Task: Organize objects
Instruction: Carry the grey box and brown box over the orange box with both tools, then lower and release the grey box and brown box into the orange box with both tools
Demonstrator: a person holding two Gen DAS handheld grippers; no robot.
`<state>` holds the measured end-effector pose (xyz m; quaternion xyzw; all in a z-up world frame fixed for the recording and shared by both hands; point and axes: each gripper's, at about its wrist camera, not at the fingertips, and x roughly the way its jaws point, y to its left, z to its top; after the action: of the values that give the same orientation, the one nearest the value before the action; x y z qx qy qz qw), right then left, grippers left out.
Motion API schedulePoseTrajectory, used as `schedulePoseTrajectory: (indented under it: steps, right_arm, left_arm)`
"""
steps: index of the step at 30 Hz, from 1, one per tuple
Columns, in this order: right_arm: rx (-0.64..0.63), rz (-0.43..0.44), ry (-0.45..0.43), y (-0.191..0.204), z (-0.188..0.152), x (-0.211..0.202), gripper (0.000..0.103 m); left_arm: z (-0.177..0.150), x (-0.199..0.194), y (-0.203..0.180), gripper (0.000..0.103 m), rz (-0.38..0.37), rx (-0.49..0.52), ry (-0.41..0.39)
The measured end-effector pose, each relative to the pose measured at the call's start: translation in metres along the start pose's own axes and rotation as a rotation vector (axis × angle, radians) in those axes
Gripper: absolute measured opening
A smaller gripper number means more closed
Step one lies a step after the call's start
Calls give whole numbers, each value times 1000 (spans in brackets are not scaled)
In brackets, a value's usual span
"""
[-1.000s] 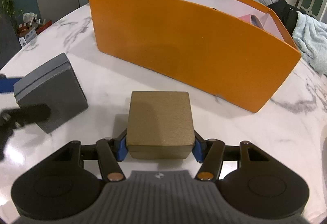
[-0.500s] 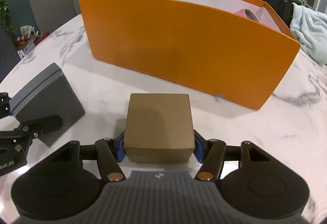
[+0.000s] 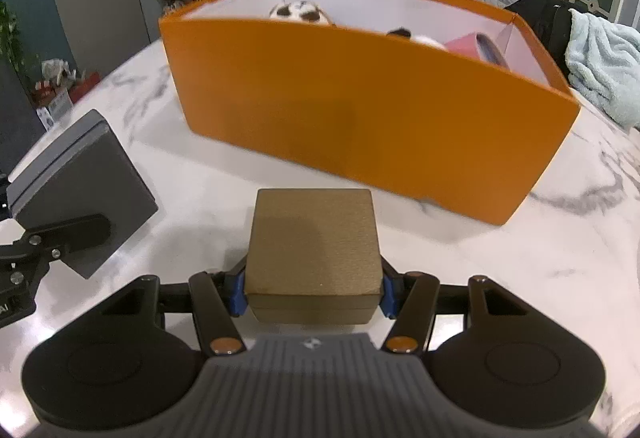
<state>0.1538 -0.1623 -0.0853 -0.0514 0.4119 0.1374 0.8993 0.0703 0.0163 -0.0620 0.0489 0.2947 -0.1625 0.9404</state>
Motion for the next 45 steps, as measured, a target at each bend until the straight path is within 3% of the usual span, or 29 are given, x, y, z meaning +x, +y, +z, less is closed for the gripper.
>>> schedulePoseTrajectory:
  steps: [7, 17, 20, 24, 28, 32, 35, 40, 42, 44, 45]
  right_arm:
    - [23, 37, -132, -2, 27, -39, 61]
    - [202, 48, -339, -47, 94, -86, 61]
    - [241, 29, -368, -63, 109, -85, 61]
    - [273, 6, -372, -79, 119, -73, 61]
    - [287, -10, -346, -88, 121, -55, 61]
    - [289, -16, -324, -92, 123, -37, 61]
    - [286, -12, -314, -93, 129, -25, 61]
    - [286, -2, -295, -90, 147, -2, 61]
    - [281, 12, -276, -88, 154, 8, 61]
    - [269, 7, -264, -83, 159, 17, 61]
    - [263, 5, -257, -82, 162, 22, 61]
  left_arm:
    - [39, -13, -6, 39, -3, 52, -69]
    - [122, 8, -29, 39, -15, 143, -153]
    - [143, 25, -29, 39, -62, 92, -154]
    - [159, 53, -19, 39, -193, -49, -126]
    - [161, 97, -4, 39, -265, -228, -18]
    - [153, 132, 11, 39, -288, -363, 55]
    - [151, 144, 17, 39, -272, -370, 82]
    - [146, 156, 37, 39, -311, -444, 119]
    - [144, 160, 43, 48, -320, -462, 151]
    - [144, 159, 47, 68, -286, -447, 162]
    - [143, 157, 50, 68, -278, -437, 159]
